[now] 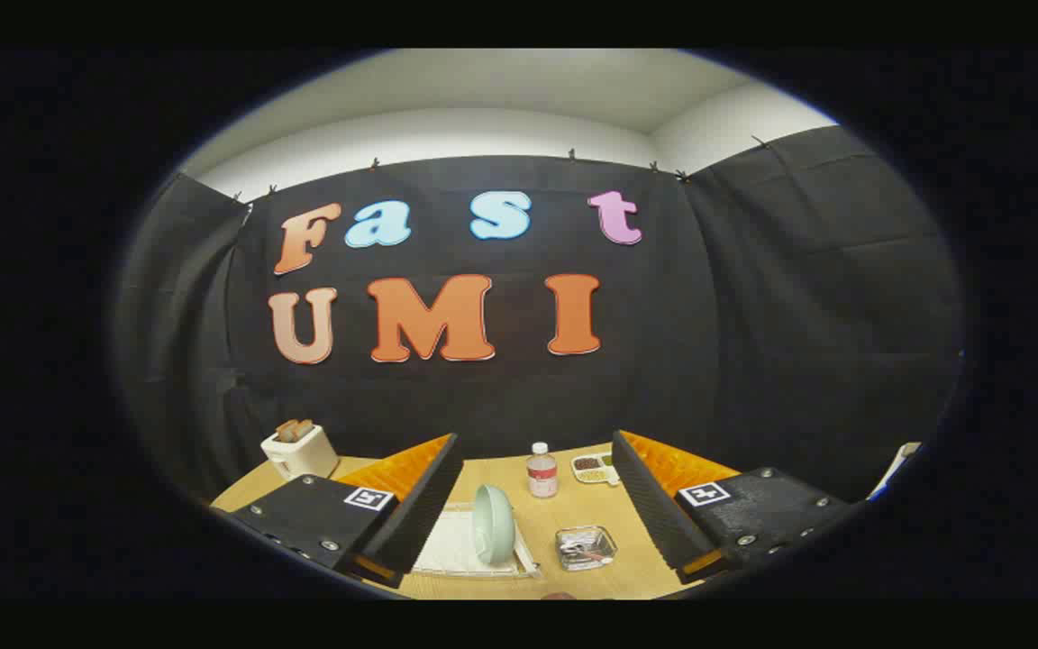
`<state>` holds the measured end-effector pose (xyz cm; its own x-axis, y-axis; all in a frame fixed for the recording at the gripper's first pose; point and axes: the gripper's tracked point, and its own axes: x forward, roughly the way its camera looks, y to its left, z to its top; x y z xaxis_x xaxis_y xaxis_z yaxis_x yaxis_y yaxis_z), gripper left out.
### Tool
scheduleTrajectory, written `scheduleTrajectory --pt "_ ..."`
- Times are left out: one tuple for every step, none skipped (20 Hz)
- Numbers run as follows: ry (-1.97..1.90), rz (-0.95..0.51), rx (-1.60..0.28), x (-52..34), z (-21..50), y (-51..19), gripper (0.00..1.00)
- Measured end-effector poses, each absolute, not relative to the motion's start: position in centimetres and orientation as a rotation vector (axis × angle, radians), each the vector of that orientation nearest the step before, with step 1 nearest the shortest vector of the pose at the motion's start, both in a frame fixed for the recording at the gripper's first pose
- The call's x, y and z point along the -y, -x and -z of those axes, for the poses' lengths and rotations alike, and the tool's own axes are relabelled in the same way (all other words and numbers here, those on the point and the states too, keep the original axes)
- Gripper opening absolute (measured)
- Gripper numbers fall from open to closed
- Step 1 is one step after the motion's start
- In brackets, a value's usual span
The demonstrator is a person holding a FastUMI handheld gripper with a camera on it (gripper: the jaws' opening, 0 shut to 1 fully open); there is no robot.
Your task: Take the plate from the dish rack, then take the spoon from the basket and place it into the plate.
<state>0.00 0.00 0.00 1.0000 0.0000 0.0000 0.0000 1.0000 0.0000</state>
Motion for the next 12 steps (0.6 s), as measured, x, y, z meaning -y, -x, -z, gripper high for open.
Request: scheduleTrajectory --pt "-0.004 -0.011 -0.001 -0.3 -0.1 -0.1 0.99" --pt "-0.006 -0.022 0.000 -0.6 -0.2 -0.2 0.99" --pt "-0.003 -0.027 0.003 -0.8 -0.3 -0.3 0.99" --pt "0.004 -0.028 0.004 -0.9 -0.2 -0.6 0.99" --pt "0.011 -0.030 0.004 -1.0 -0.2 -0.6 0.99" --pt "0.016 -0.034 0.003 -1.1 -0.2 -0.6 0.99" --pt "0.018 -0.036 0.002 -1.4 -0.2 -0.6 0.99" --pt "0.017 -0.035 0.002 -1.5 -0.1 -0.7 0.99" --pt "0.015 -0.036 -0.001 -1.6 0.0 -0.8 0.99" --pt "0.013 -0.038 -0.007 -1.8 0.2 -0.8 0.99" --pt "0.012 -0.038 -0.015 -2.0 0.5 -0.8 0.99" --pt "0.011 -0.037 -0.022 -2.1 0.7 -0.8 0.99"
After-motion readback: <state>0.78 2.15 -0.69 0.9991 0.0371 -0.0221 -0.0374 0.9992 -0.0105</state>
